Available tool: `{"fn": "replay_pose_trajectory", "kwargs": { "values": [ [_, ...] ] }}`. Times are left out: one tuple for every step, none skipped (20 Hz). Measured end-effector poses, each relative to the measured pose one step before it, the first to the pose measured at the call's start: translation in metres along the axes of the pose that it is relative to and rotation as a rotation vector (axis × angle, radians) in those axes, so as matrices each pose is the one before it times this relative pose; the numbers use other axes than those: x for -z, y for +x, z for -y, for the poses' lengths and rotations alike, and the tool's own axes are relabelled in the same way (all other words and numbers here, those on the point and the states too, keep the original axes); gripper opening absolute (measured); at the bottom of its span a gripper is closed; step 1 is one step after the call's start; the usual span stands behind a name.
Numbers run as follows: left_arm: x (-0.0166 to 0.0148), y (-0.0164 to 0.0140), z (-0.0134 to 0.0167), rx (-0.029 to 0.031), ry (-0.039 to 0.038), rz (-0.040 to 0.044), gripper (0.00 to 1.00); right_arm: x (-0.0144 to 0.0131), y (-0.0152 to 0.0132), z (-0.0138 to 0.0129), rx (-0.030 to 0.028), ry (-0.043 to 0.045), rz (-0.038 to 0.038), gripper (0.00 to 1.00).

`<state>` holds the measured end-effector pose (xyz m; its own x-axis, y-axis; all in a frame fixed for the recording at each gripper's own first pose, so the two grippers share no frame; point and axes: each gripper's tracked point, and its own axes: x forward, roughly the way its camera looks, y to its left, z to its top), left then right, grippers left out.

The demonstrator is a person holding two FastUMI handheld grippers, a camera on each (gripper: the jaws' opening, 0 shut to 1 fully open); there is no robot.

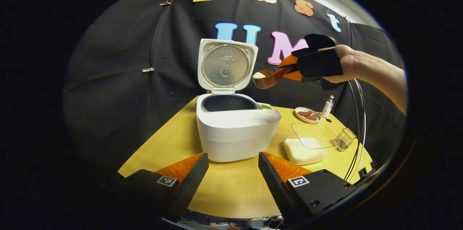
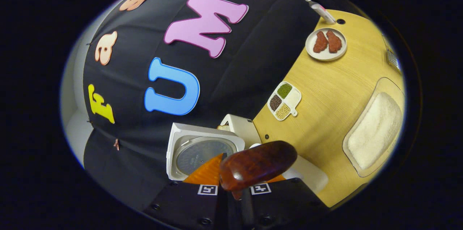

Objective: Close the left gripper, press the button to open the rice cooker; take a wooden spoon from the chopstick holder with the right hand, scoop a spoonful of rice and pour it into the rice cooker, then put the wooden spoon back into the chopstick holder.

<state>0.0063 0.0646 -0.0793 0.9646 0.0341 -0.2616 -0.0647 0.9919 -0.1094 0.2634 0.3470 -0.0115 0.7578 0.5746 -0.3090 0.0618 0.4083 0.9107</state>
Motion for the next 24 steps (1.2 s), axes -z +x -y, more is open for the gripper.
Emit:
{"fn": "replay_pose_trajectory", "kwargs": {
  "values": [
    [-0.00338, -0.00011, -0.0037, -0.00265, 0.00414, 0.00594, 0.96, 0.00543, 0.00585, -0.00797, -0.00716, -0.04376, -0.00446, 0.13],
    [-0.0007, 0.00144, -0.00511, -0.00458, 0.00621, 0.00078, 0.96, 0.00521, 0.00425, -0.00686, -0.00835, -0.04525, -0.0031, 0.12],
    [0.00054, 0.00077, -0.00366, -0.00396, 0.00636, -0.00881, 0.95, 0.00628, 0.00605, -0.00554, -0.00858, -0.05404, 0.00174, 0.13],
    [0.00046, -0.00093, -0.00426, -0.00573, 0.0023, -0.00307, 0.95, 0.0049, 0.00489, -0.00333, -0.00106, -0.05505, 0.00392, 0.18],
    [-0.00343, -0.00131, -0.00386, -0.00397, -0.00443, 0.00656, 0.96, 0.00521, 0.00555, -0.00322, -0.00182, -0.05398, 0.00567, 0.18],
    [-0.00374, -0.00142, -0.00268, -0.00137, -0.00998, 0.00588, 0.95, 0.00358, 0.00549, -0.00257, -0.00547, -0.05158, 0.006, 0.18],
    [-0.00228, -0.00068, -0.00257, -0.0016, -0.01099, 0.00374, 0.95, 0.00471, 0.0079, -0.00144, -0.00261, -0.0401, -0.00319, 0.18],
    [-0.00038, -0.00059, -0.00159, -0.00362, -0.00983, 0.00141, 0.96, 0.00777, 0.00582, -0.00127, 0.00047, -0.02915, -0.01056, 0.18],
    [-0.00173, -0.00065, -0.00278, -0.00435, -0.00593, 0.00271, 0.96, 0.00737, 0.00483, -0.00178, -0.00045, -0.02083, -0.01192, 0.18],
    [0.00068, -0.00022, -0.002, -0.00594, -0.00273, 0.00068, 0.96, 0.00623, 0.00535, -0.00075, -0.00144, -0.01535, -0.01163, 0.18],
    [0.00028, -0.00024, -0.00283, -0.00564, -0.00037, -0.00059, 0.96, 0.003, 0.00488, -0.00224, -0.00165, -0.02437, -0.00636, 0.18],
    [0.00142, -0.00054, -0.0029, -0.0054, -0.00064, -0.00209, 0.95, 0.00382, 0.00422, 0.00013, 0.00232, -0.03301, -0.00476, 0.18],
    [0.00083, 0.00008, -0.00237, -0.00406, -0.00035, -0.00281, 0.96, 0.00299, 0.00438, 0.00008, 0.00094, -0.04384, 0.00018, 0.18],
    [0.00274, 0.00044, -0.0012, -0.0013, -0.00172, -0.00641, 0.96, 0.0029, 0.0037, 0.00074, 0.00299, -0.05143, 0.00199, 0.18],
    [0.00255, 0.0017, -0.00076, 0.00142, -0.00609, -0.00851, 0.96, 0.00334, 0.0027, -0.00106, 0.00102, -0.04676, 0.00146, 0.18],
    [0.00248, 0.00003, 0.00041, 0.00124, -0.00735, -0.00784, 0.95, 0.00167, 0.00187, -0.00229, -0.00538, -0.02463, 0.00024, 0.18],
    [0.00039, 0.00083, -0.0003, -0.00054, -0.00386, -0.00593, 0.96, 0.00333, 0.00264, -0.0045, -0.00997, -0.01887, -0.00356, 0.18],
    [0.00032, -0.00006, -0.00003, -0.00134, 0.00093, -0.00227, 0.96, 0.00176, 0.00171, -0.00307, -0.00835, -0.01742, -0.00441, 0.18],
    [-0.00087, -0.00008, 0.0, -0.0007, 0.00337, 0.00041, 0.96, -0.00387, 0.00827, -0.00108, -0.00373, -0.02805, 0.00435, 0.18],
    [-0.00025, 0.00009, -0.00038, -0.00121, 0.00526, -0.00224, 0.96, -0.0022, 0.00214, 0.00053, 0.002, -0.03963, 0.01264, 0.18],
    [0.00116, -0.00042, -0.00108, -0.0023, 0.00631, -0.00281, 0.96, -0.00186, 0.00448, -0.00067, 0.00302, -0.04015, 0.01004, 0.18],
    [0.00143, 0.00041, -0.00199, -0.00105, 0.0047, -0.00289, 0.96, -0.00118, 0.00248, -0.00071, -0.00083, -0.03725, 0.00577, 0.18],
    [-0.00089, 0.00028, 0.00002, -0.00021, 0.001, -0.00085, 0.96, -0.00139, 0.00186, -0.0017, -0.00434, -0.03126, 0.0081, 0.18],
    [-0.00085, 0.00006, -0.00025, 0.00034, -0.00264, 0.00073, 0.96, -0.00075, 0.00201, -0.00116, -0.00488, -0.0235, 0.00362, 0.18]
  ]
}}
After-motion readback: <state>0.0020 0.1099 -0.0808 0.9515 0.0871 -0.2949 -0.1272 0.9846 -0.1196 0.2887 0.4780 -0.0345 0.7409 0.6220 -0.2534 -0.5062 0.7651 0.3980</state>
